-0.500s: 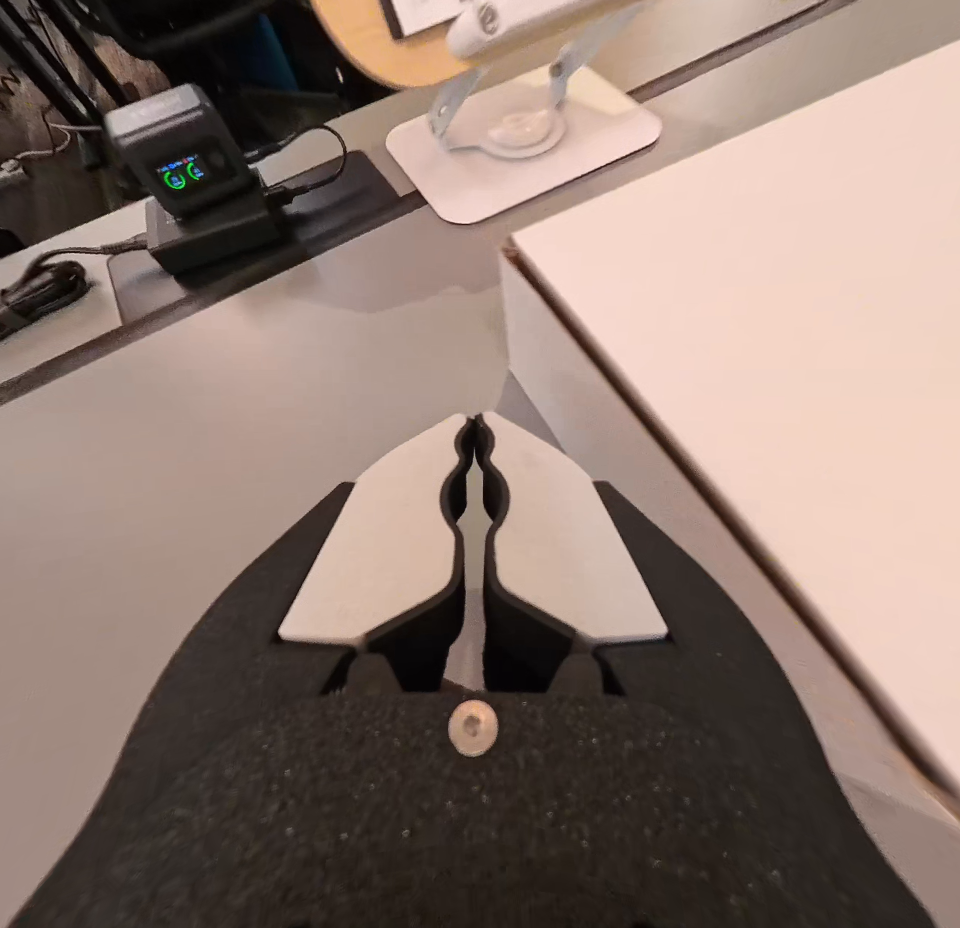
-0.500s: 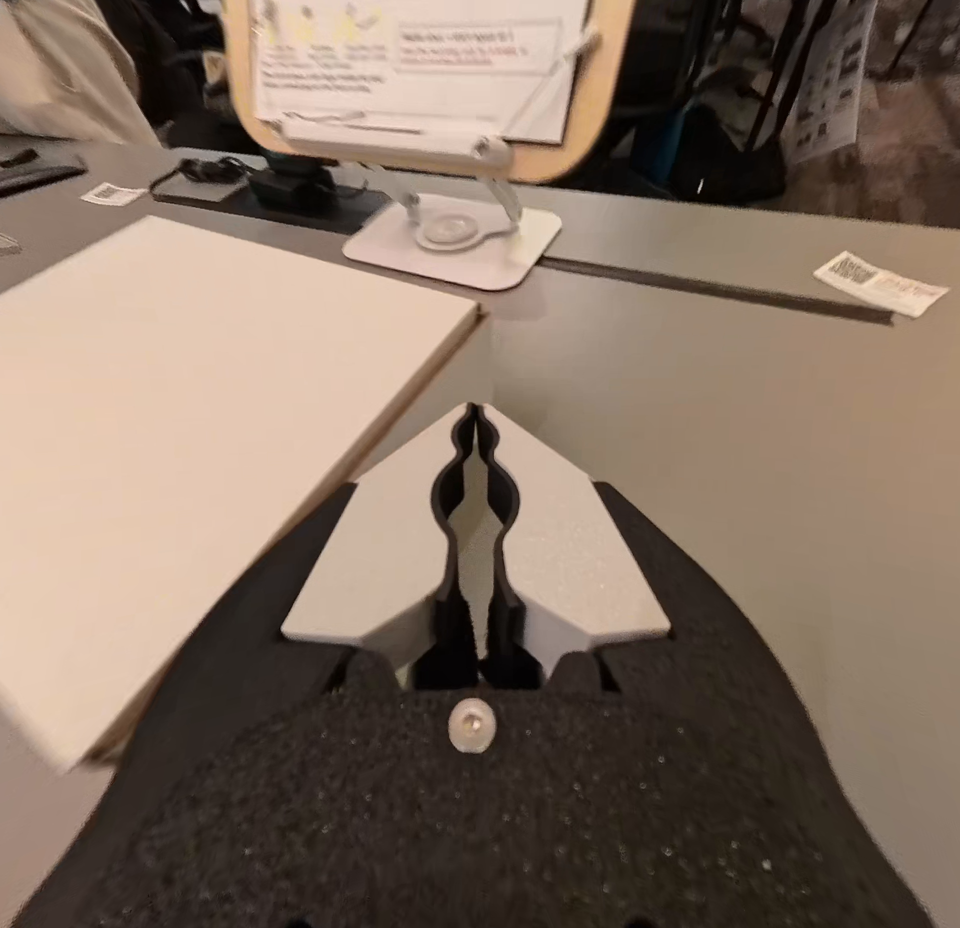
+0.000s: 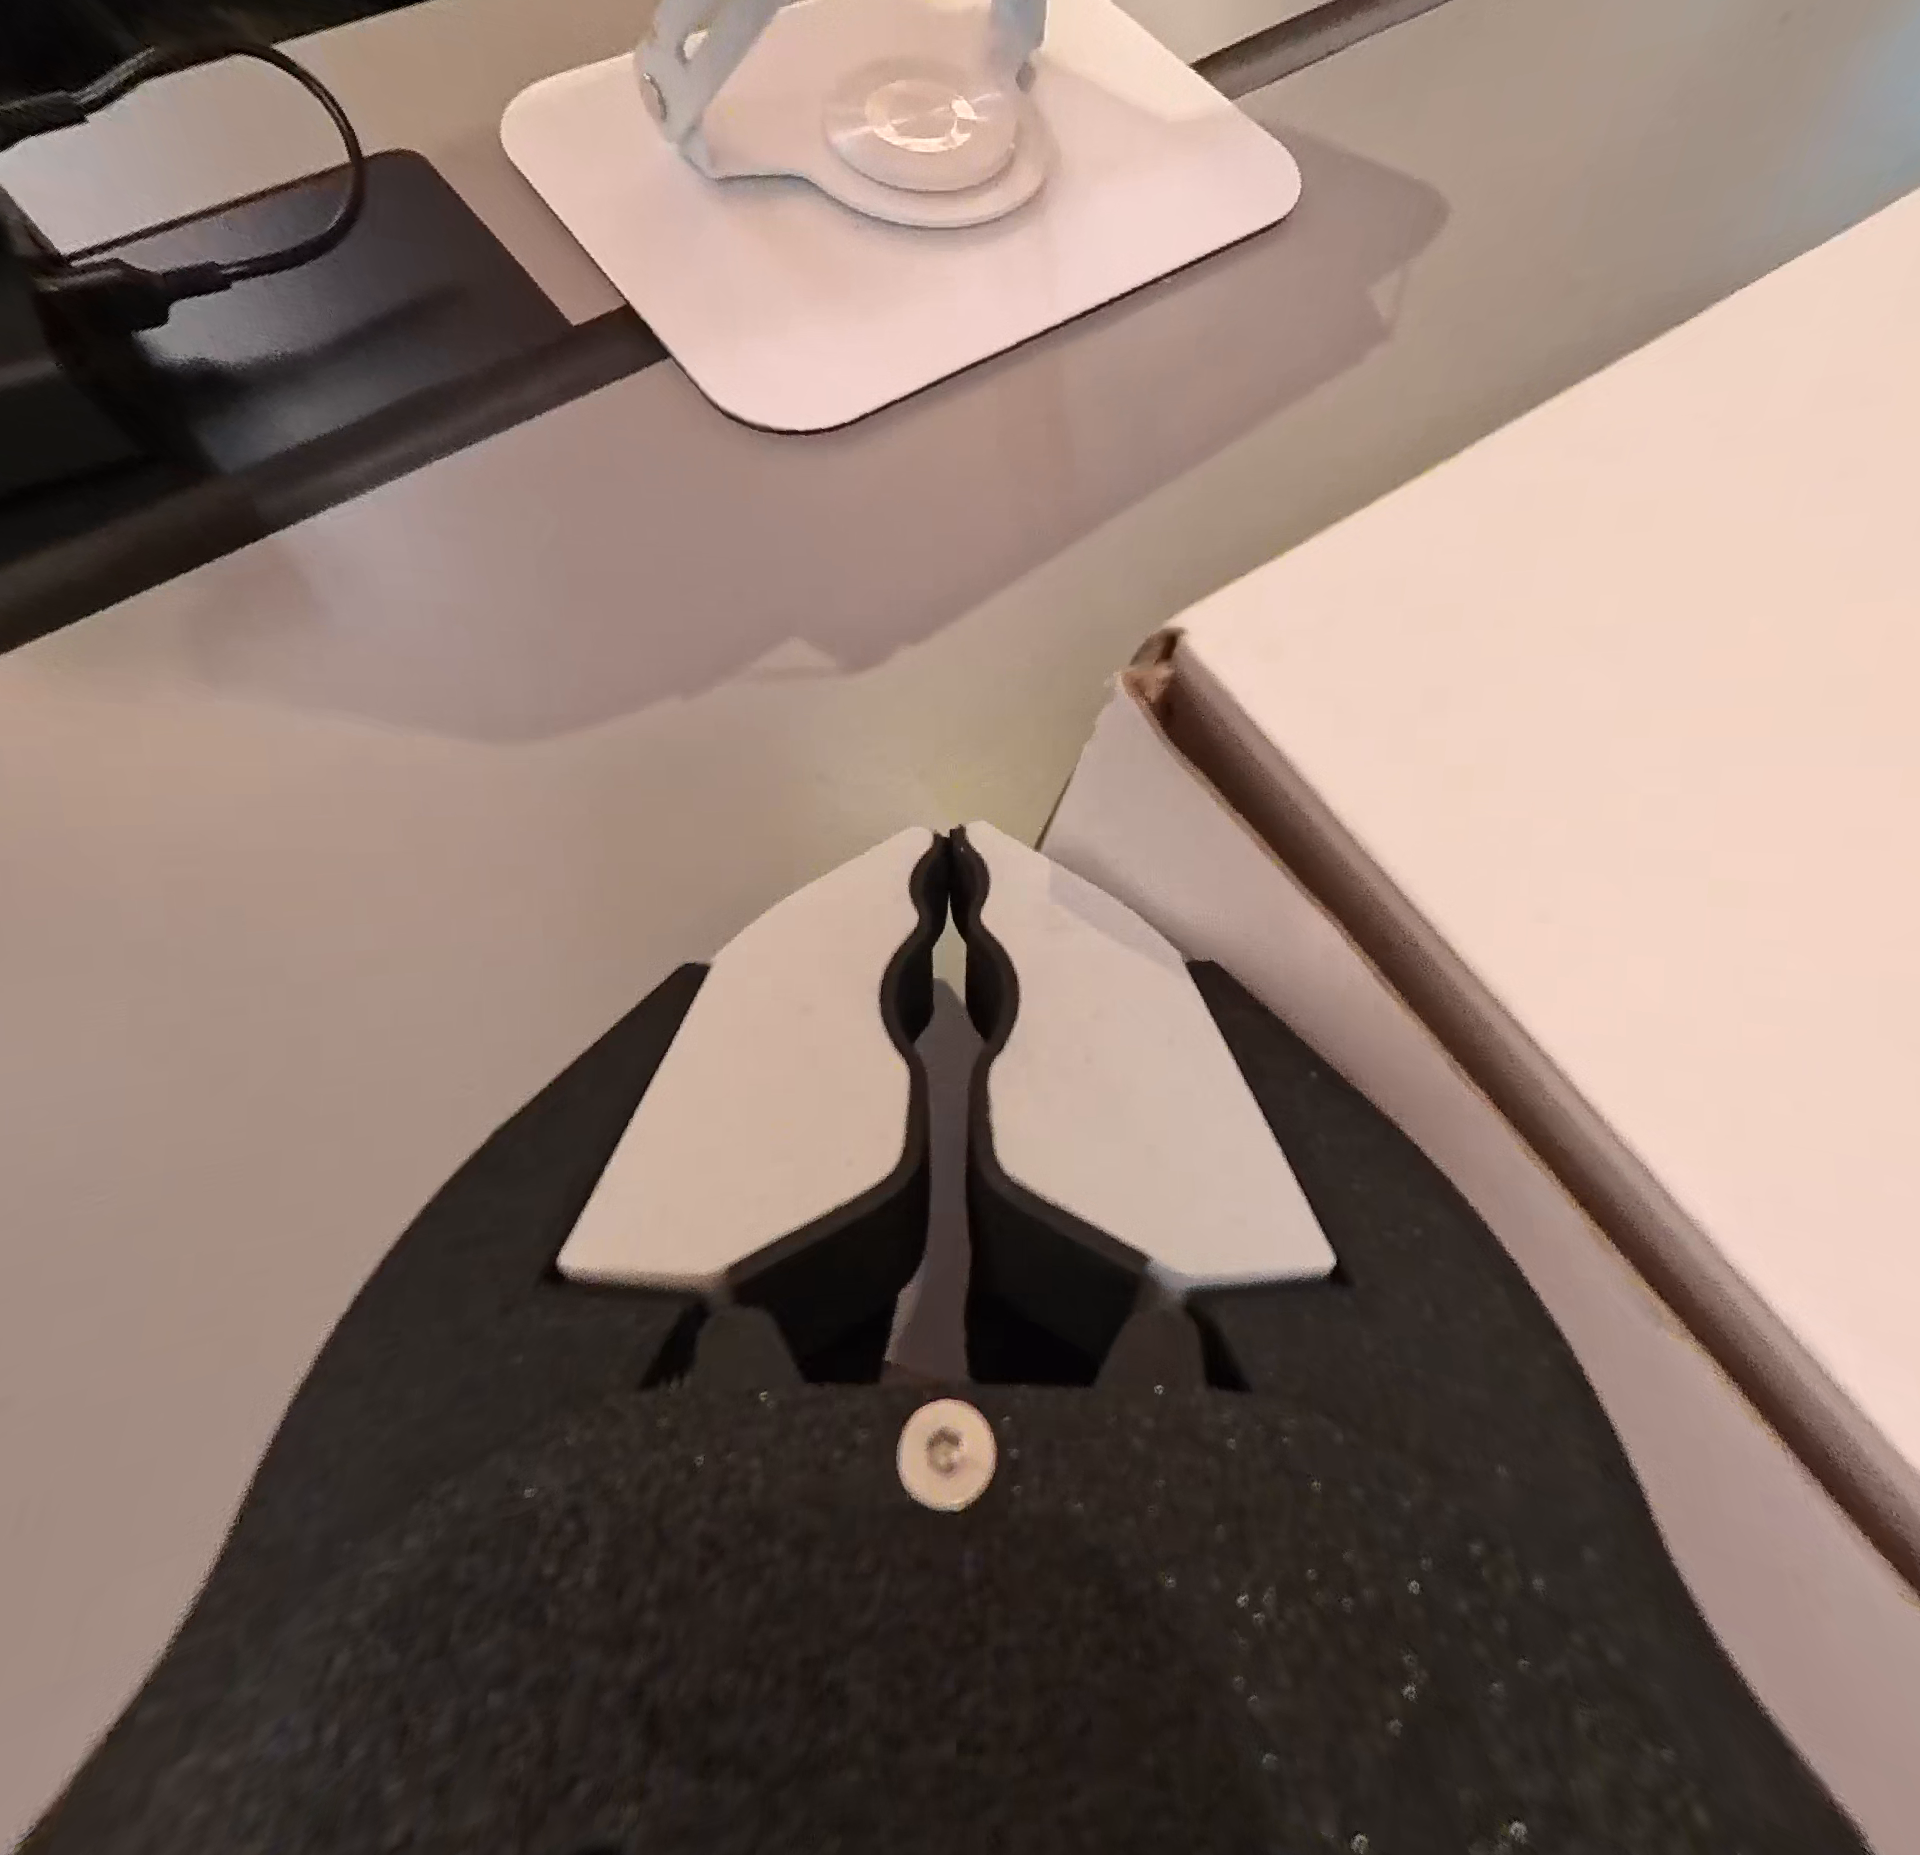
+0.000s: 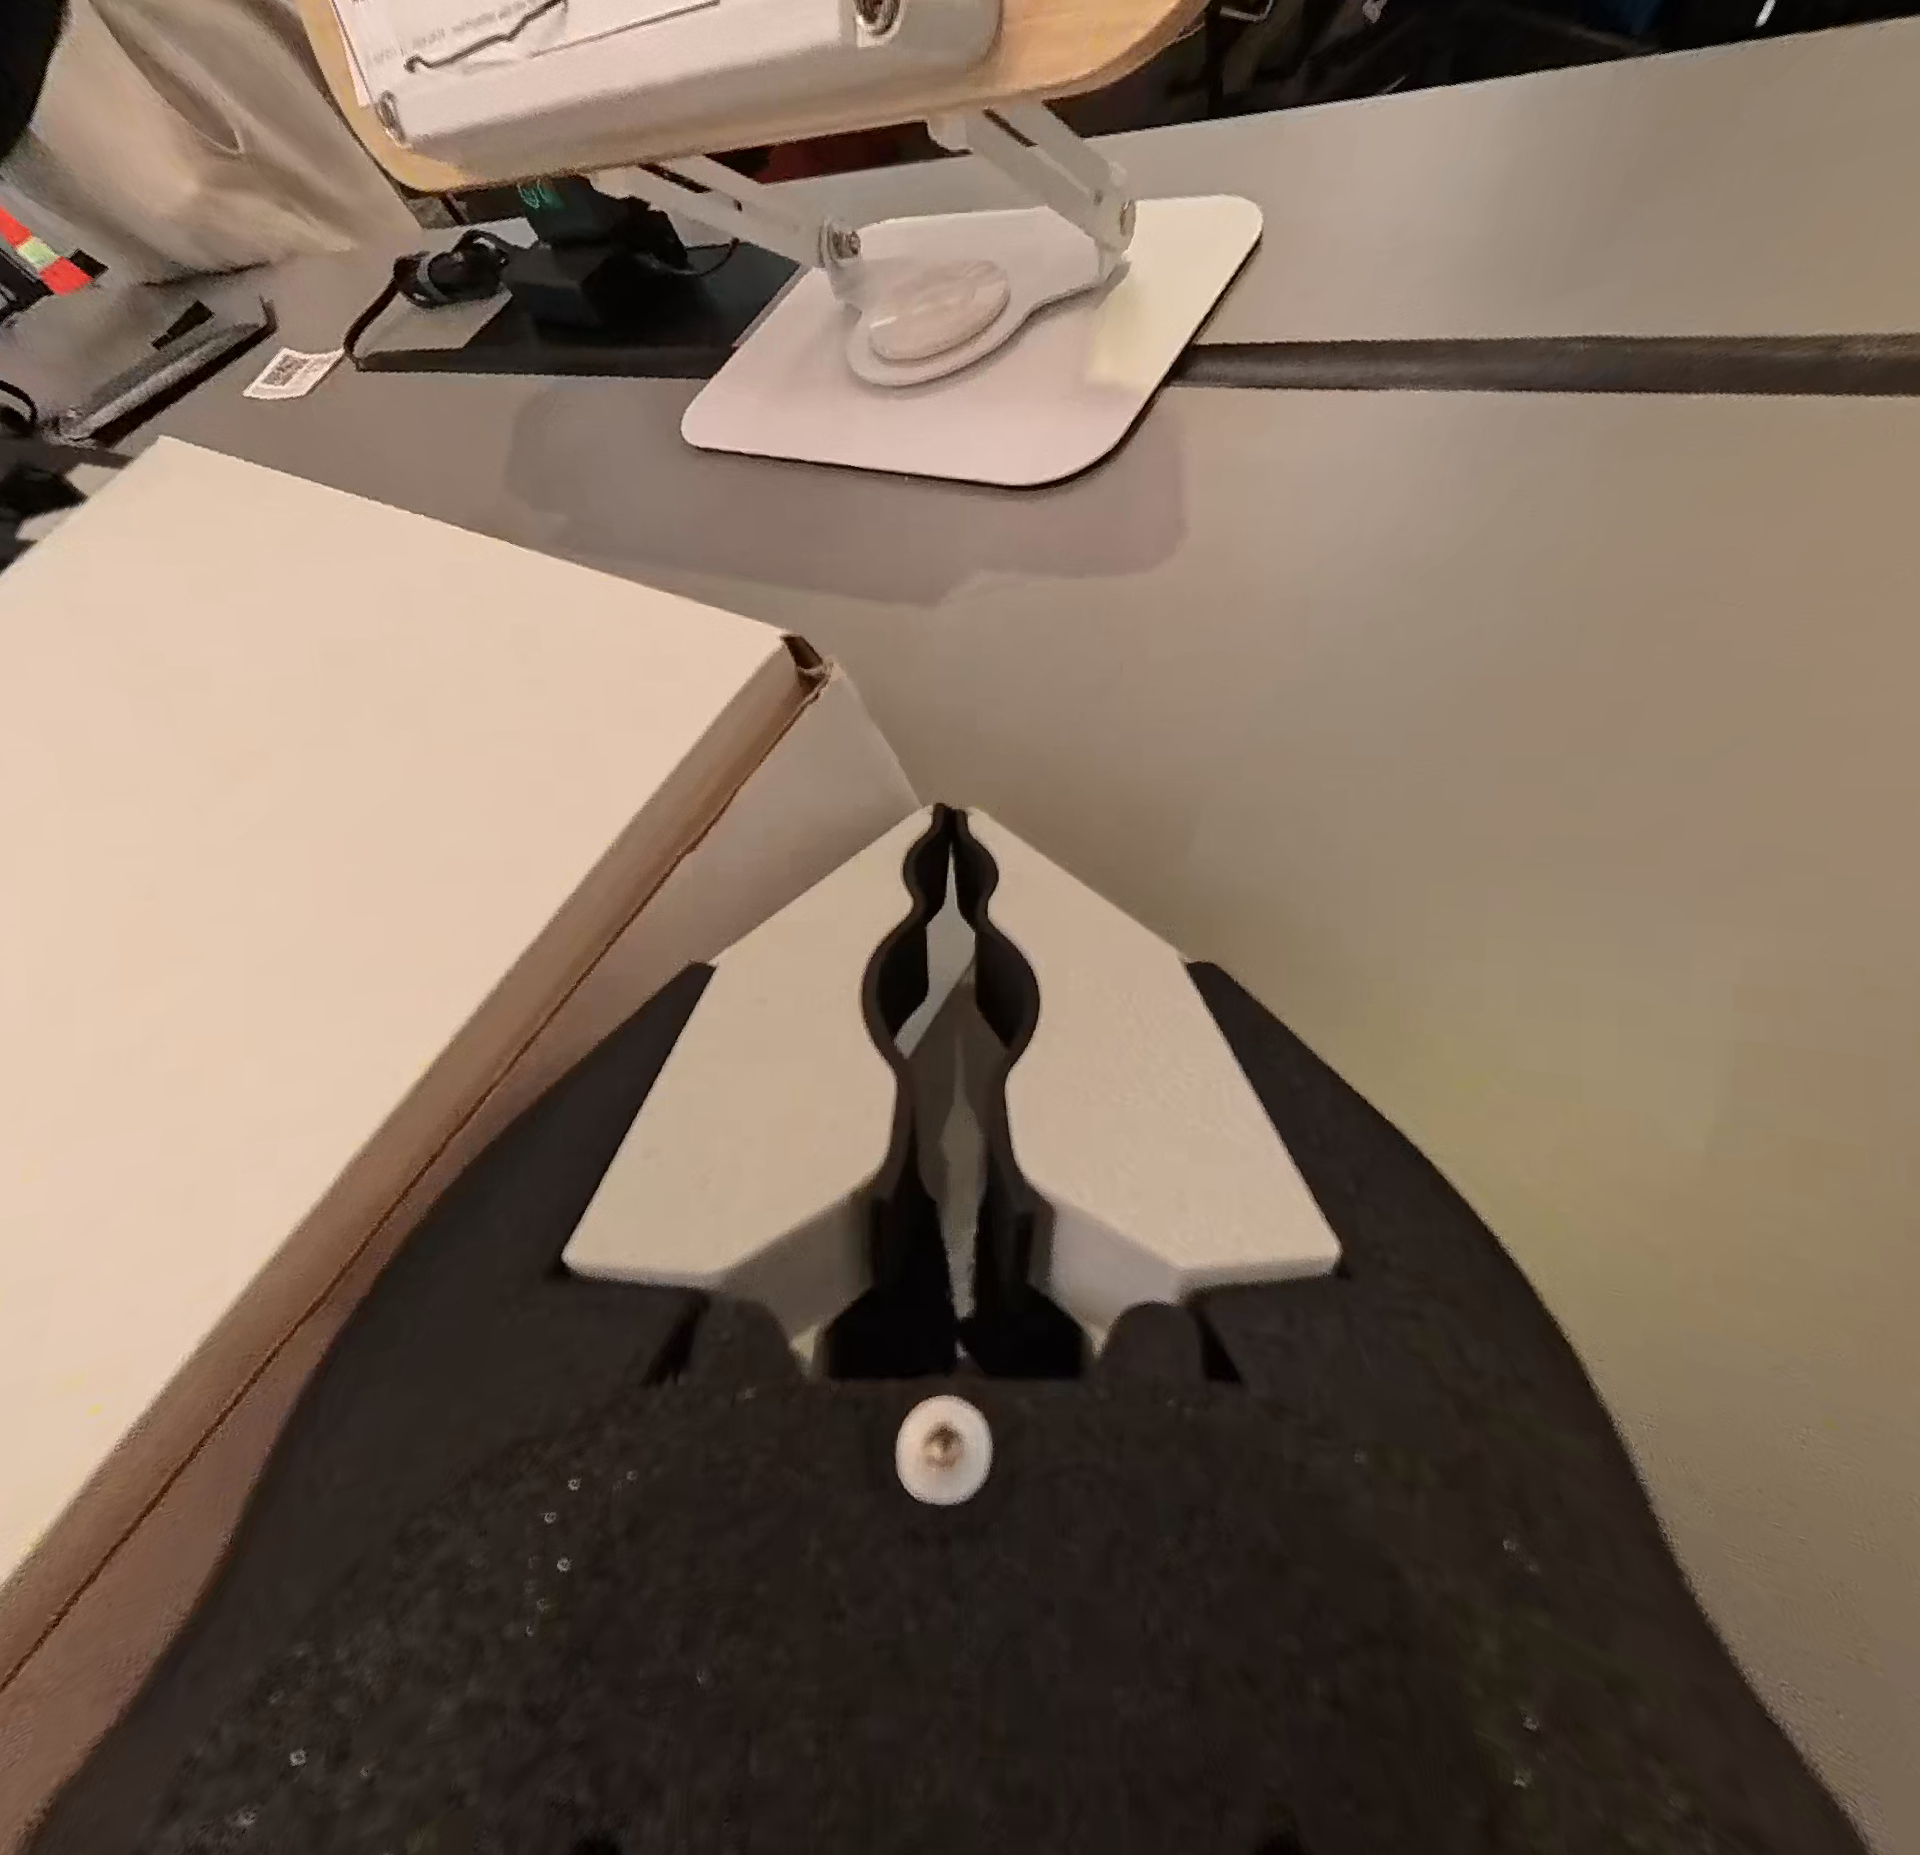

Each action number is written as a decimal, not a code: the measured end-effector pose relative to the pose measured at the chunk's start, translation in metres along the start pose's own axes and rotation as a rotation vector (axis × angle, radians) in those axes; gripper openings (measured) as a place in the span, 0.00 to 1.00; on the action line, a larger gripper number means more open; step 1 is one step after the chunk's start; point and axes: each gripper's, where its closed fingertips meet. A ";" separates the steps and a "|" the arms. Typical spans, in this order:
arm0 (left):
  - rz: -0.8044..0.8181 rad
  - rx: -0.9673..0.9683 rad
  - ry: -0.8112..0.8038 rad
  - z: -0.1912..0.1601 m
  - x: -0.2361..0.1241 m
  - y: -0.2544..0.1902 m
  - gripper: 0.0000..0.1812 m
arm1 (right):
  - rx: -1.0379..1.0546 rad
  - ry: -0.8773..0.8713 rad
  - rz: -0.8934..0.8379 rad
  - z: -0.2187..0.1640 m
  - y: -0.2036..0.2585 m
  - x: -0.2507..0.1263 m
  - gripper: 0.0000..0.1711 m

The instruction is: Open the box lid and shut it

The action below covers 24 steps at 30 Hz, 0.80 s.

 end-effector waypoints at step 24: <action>0.181 -0.025 -0.022 -0.012 -0.029 0.004 0.00 | -0.073 0.023 -0.174 0.014 -0.011 -0.012 0.00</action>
Point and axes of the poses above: each gripper's, where its closed fingertips meet, x out along the fingers, z out of its top, y = z × x across the jaws, and after that the axes turned 13 degrees about -x, right-handed
